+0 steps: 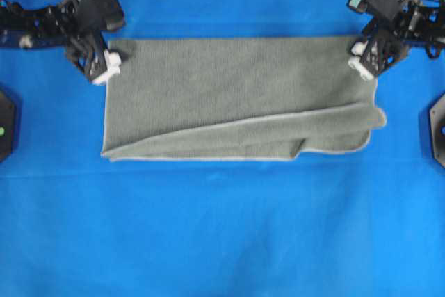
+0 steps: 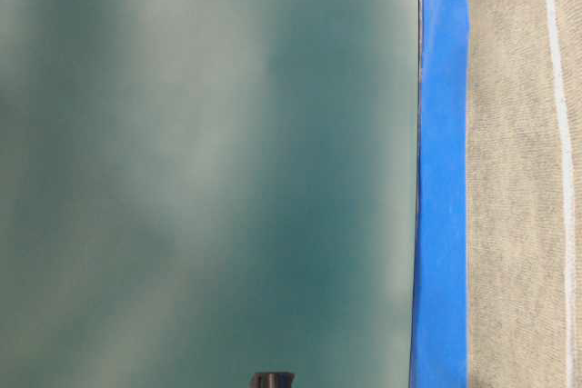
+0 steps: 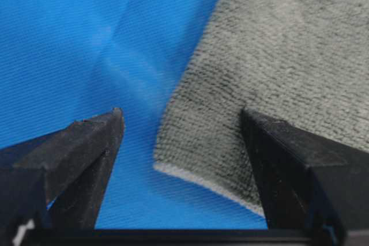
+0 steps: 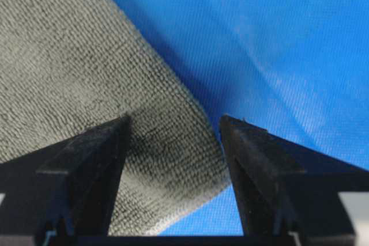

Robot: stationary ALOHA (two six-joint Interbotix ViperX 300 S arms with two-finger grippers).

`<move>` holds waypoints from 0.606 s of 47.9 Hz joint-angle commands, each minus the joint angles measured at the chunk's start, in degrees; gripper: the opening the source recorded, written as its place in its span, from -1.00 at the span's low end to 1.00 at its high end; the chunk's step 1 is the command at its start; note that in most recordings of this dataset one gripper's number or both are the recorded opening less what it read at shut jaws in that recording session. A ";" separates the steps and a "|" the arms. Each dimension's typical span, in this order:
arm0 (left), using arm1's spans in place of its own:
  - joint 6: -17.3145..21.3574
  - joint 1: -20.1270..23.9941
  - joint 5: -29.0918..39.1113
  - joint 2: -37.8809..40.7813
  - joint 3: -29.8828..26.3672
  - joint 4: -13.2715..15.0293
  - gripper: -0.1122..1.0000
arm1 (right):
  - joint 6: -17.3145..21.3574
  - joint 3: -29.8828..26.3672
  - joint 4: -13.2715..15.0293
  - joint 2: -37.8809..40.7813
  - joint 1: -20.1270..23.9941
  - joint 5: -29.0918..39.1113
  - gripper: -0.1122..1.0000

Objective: Fold a large towel.

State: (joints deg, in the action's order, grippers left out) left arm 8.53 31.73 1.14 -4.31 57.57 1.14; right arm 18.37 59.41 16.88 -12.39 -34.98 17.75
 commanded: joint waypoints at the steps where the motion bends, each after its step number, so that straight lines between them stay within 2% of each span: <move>1: 0.79 -0.09 0.44 -0.18 -1.05 -0.09 0.54 | -0.18 0.09 0.18 -0.26 -0.09 -0.44 0.31; 3: 1.58 -0.18 1.32 -0.18 -1.05 0.00 0.47 | -0.35 0.26 0.18 -0.35 -0.09 -0.35 0.25; 5: 2.46 -0.18 2.29 -0.09 -0.97 0.09 0.29 | -0.53 0.35 0.18 -0.35 -0.09 -0.44 0.14; 13: 1.49 -0.18 4.31 0.26 -1.23 0.09 -0.53 | -0.53 0.70 0.18 -0.70 -0.09 -0.26 -0.72; 16: 0.70 -0.18 4.92 0.18 -1.23 0.18 -0.73 | -0.44 0.97 0.09 -1.05 -0.09 -0.18 -0.76; 22: 0.53 -0.18 7.73 -0.70 -1.67 0.26 -0.74 | -0.26 0.97 -0.09 -3.08 -0.09 0.88 -0.76; 29: 0.44 -0.44 18.46 -6.59 -5.01 0.35 -0.74 | 0.35 -1.05 -0.44 -10.72 0.88 6.68 -0.76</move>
State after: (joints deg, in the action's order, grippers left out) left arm 9.14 31.29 14.94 -7.03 54.84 1.41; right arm 18.46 60.21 16.61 -18.54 -34.54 21.62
